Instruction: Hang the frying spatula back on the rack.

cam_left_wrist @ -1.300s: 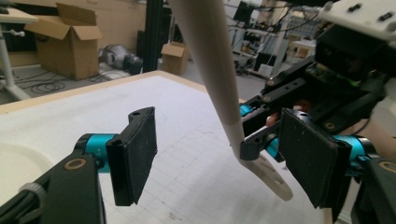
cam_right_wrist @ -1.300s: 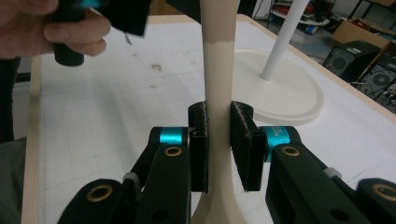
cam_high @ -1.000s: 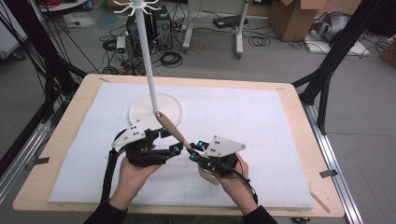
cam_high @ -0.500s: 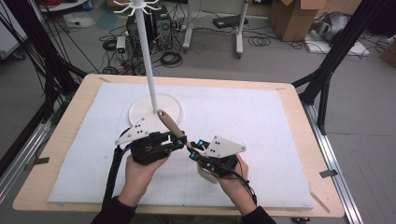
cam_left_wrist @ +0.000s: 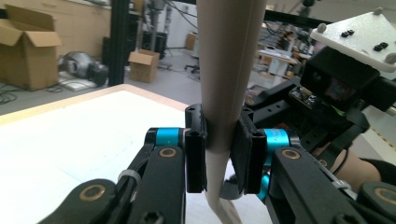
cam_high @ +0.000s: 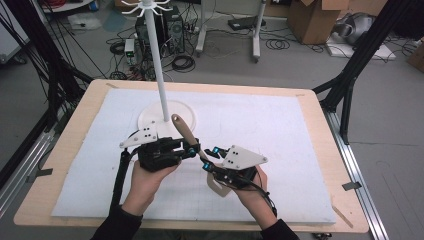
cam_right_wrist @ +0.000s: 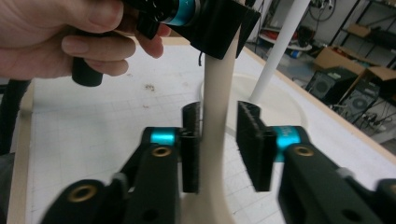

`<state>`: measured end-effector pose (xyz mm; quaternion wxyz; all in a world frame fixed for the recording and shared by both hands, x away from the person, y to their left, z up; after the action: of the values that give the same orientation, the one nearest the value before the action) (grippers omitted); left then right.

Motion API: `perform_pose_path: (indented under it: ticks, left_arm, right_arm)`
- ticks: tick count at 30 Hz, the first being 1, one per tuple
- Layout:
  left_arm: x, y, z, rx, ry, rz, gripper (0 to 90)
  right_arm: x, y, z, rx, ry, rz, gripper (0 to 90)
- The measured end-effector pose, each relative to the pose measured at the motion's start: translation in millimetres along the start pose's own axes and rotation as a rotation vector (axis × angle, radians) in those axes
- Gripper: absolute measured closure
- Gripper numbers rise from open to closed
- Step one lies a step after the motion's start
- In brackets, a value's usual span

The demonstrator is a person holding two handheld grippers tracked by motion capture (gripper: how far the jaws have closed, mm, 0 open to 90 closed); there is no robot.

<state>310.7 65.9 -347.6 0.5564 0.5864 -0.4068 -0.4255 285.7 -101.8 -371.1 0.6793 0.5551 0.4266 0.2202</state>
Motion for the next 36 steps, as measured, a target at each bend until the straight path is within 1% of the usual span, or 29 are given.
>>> perform_pose_path:
  ticks: [1, 2, 3, 6, 8, 9, 11, 12, 13, 14, 15, 16, 19, 21, 23, 24, 26, 28, 29, 31, 32, 34, 36]
  left_arm:
    - [-1.0, 3.1, -0.3, 0.012, -0.012, -0.008, 76.4]
    - [-1.9, 5.6, -0.3, 0.021, -0.024, -0.008, 76.5]
    - [-2.9, 7.5, -0.2, 0.03, -0.034, -0.011, 76.5]
    - [-7.1, 13.4, 0.1, 0.06, -0.062, -0.023, 76.6]
    - [-8.1, 15.7, 2.0, 0.062, -0.086, -0.023, 76.7]
    - [-8.6, 17.1, 3.4, 0.07, -0.109, -0.024, 76.7]
    - [-8.8, 19.5, 6.2, 0.08, -0.147, -0.019, 76.7]
    - [-8.8, 20.8, 7.8, 0.088, -0.167, -0.018, 76.7]
    - [-8.8, 21.9, 9.2, 0.099, -0.182, -0.023, 76.7]
    - [-8.7, 22.8, 10.6, 0.11, -0.196, -0.027, 76.6]
    - [-8.6, 23.5, 12.0, 0.12, -0.211, -0.03, 76.6]
    - [-8.5, 23.9, 13.5, 0.127, -0.228, -0.034, 76.7]
    - [-8.2, 25.2, 17.8, 0.14, -0.263, -0.033, 76.7]
    - [-9.0, 26.0, 19.7, 0.151, -0.275, -0.037, 76.7]
    - [-10.1, 26.4, 20.5, 0.153, -0.291, -0.039, 76.7]
    - [-10.5, 26.8, 20.5, 0.15, -0.296, -0.038, 76.7]
    - [-12.4, 27.6, 19.4, 0.16, -0.303, -0.046, 76.7]
    - [-14.7, 29.0, 16.7, 0.169, -0.299, -0.052, 76.7]
    - [-16.2, 29.8, 14.8, 0.17, -0.298, -0.053, 76.7]
    - [-19.2, 31.7, 9.2, 0.17, -0.281, -0.056, 76.7]
    - [-20.8, 32.7, 6.0, 0.174, -0.272, -0.061, 76.6]
    - [-24.2, 35.6, -1.1, 0.178, -0.244, -0.069, 76.6]
    - [-27.6, 39.3, -8.8, 0.183, -0.22, -0.07, 76.7]
  right_arm:
    - [-1.6, 0.8, -0.1, -0.001, 0.009, 0.003, 67.2]
    - [-3.5, 1.8, 1.1, -0.013, 0.003, 0.012, 66.8]
    - [-5.5, 2.1, 2.1, -0.012, 0.005, 0.017, 65.5]
    - [-11.7, 1.6, 6.3, 0.007, 0.022, 0.032, 62.7]
    - [-14.3, 1.3, 7.3, 0.018, 0.074, 0.046, 61.1]
    - [-15.0, 1.4, 6.9, 0.02, 0.082, 0.049, 60.5]
    - [-15.1, 4.1, 4.0, 0.023, 0.13, 0.072, 58.4]
    - [-14.0, 5.7, 2.4, 0.026, 0.156, 0.07, 56.4]
    - [-12.6, 7.2, -0.4, 0.027, 0.196, 0.068, 55.4]
    - [-11.5, 8.7, -3.3, 0.017, 0.226, 0.07, 55.8]
    - [-10.6, 10.0, -6.1, 0.013, 0.24, 0.066, 56.2]
    - [-9.5, 11.6, -8.7, 0.008, 0.268, 0.063, 57.4]
    - [-5.6, 14.1, -12.8, 0.004, 0.297, 0.048, 58.5]
    - [-3.0, 14.7, -13.4, 0.003, 0.309, 0.05, 58.9]
    - [-2.8, 14.6, -14.2, 0.003, 0.33, 0.047, 59.1]
    - [-3.3, 14.7, -14.9, 0.003, 0.34, 0.049, 58.8]
    - [-5.8, 14.9, -15.0, 0.003, 0.345, 0.053, 57.4]
    - [-9.0, 14.4, -12.9, 0.004, 0.349, 0.057, 55.4]
    - [-11.0, 13.5, -10.8, 0.0, 0.343, 0.058, 54.4]
    - [-15.9, 11.2, -5.9, 0.004, 0.329, 0.061, 52.9]
    - [-19.0, 9.5, -3.0, 0.015, 0.32, 0.062, 52.3]
    - [-25.6, 6.3, 4.4, 0.022, 0.3, 0.064, 51.8]
    - [-32.7, 2.8, 12.7, 0.026, 0.263, 0.066, 51.2]
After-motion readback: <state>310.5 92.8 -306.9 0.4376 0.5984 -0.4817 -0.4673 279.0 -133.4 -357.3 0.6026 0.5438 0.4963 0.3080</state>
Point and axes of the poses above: each handheld gripper's, and its own axes: x roughly forward along the jaws, y roughly out of its top, z roughly to its right, the point moved 5 cm from there along x, roughly forward along the jaws, and after that the axes turned 12 degrees about x, right-handed, at the moved point
